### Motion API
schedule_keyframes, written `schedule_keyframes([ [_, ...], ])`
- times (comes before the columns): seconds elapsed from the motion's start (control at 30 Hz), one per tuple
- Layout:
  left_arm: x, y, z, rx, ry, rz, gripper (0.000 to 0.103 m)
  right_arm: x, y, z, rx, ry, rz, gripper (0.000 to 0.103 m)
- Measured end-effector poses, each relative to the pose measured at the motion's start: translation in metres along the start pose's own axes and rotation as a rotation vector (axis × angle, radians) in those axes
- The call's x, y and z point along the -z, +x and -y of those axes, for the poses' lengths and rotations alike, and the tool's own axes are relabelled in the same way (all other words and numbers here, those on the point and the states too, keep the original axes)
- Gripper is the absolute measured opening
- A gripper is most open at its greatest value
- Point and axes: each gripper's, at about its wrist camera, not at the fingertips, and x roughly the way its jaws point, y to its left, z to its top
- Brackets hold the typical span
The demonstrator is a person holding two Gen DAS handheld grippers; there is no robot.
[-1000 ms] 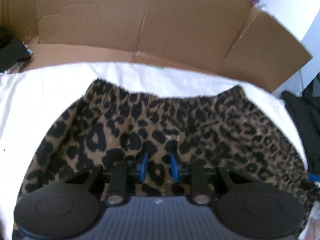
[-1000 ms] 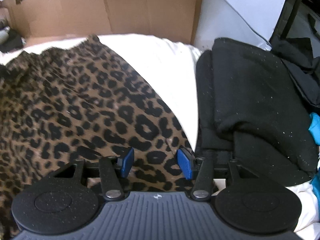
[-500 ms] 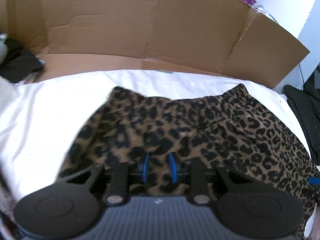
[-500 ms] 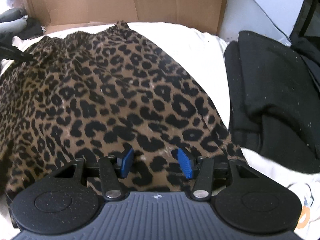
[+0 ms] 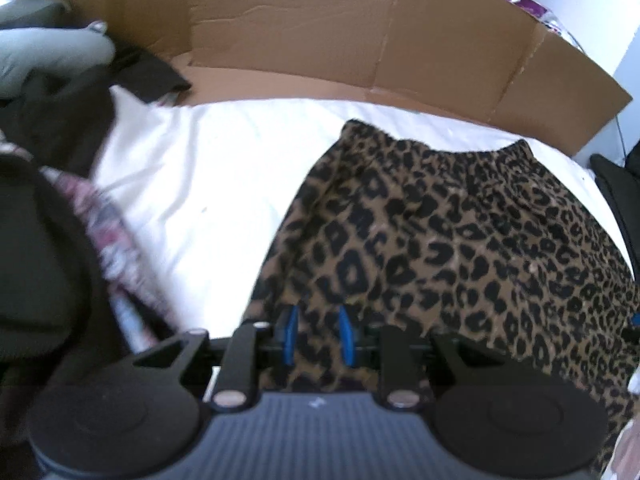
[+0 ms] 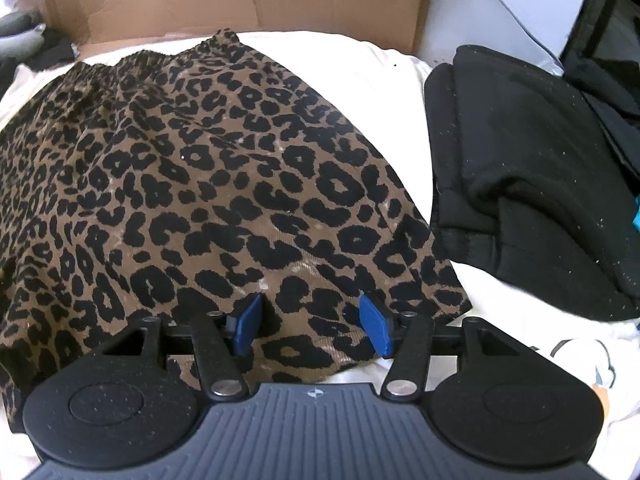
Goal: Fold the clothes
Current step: 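Move the open left tool to the side edge of the skirt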
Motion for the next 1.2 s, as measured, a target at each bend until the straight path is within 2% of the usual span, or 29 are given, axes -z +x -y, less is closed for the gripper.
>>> schedule_keyframes([
  [0.43,0.048,-0.039,-0.025,-0.047,-0.046,-0.052,0.030,-0.010,-0.004,-0.005,0.047,0.010,-0.051,0.059],
  [0.6,0.070,-0.047,-0.035,-0.065,-0.067,-0.069,0.040,-0.011,-0.005,-0.004,0.058,0.022,-0.058,0.059],
  [0.73,0.090,-0.049,-0.045,-0.066,-0.073,-0.085,0.041,-0.013,-0.003,0.000,0.058,0.020,-0.065,0.059],
  [1.03,0.121,-0.049,-0.064,-0.083,-0.125,-0.119,0.041,-0.022,0.005,0.047,0.085,0.194,-0.080,0.060],
  [1.2,0.128,-0.048,-0.070,-0.061,-0.149,-0.115,0.043,-0.018,0.006,0.062,0.152,0.227,-0.102,0.060],
])
